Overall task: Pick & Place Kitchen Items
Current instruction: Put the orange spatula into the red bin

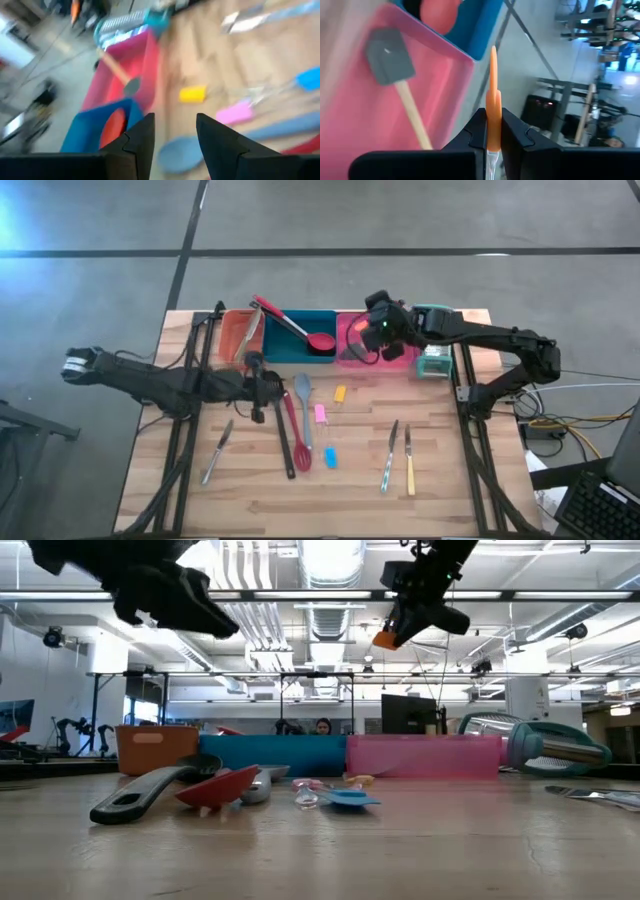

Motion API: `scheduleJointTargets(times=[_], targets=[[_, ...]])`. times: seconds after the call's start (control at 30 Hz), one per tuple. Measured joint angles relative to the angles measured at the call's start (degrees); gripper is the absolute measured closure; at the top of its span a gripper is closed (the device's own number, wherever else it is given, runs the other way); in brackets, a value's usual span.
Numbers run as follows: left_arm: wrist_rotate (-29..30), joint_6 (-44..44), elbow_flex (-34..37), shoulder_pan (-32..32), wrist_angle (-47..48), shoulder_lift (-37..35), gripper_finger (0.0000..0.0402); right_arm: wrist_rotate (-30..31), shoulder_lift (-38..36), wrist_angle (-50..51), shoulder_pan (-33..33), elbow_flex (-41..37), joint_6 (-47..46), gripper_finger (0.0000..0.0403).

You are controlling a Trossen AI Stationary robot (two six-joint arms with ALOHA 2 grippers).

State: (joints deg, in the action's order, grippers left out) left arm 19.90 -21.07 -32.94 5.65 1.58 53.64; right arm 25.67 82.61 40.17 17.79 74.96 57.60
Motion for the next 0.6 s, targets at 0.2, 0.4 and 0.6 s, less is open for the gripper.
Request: scheduleJointTargets(times=[0.2, 0.4, 0.6], targets=[[-4.9, -3.5, 6.9, -5.7, -16.1, -3.8, 0.0252, -3.2, 0.4, -3.2, 3.9, -0.2, 5.4, 0.0385], [-2.9, -4.6, 8.9, -6.7, -21.9, -6.1, 0.0252, -6.2, 4.7, -3.4, 7.7, -0.5, 7.0, 0.0385], [-2.7, -4.5, 8.9, -6.7, -21.7, -7.0, 0.0252, -8.2, 12.4, -6.2, 9.7, -0.5, 10.5, 0.0385]])
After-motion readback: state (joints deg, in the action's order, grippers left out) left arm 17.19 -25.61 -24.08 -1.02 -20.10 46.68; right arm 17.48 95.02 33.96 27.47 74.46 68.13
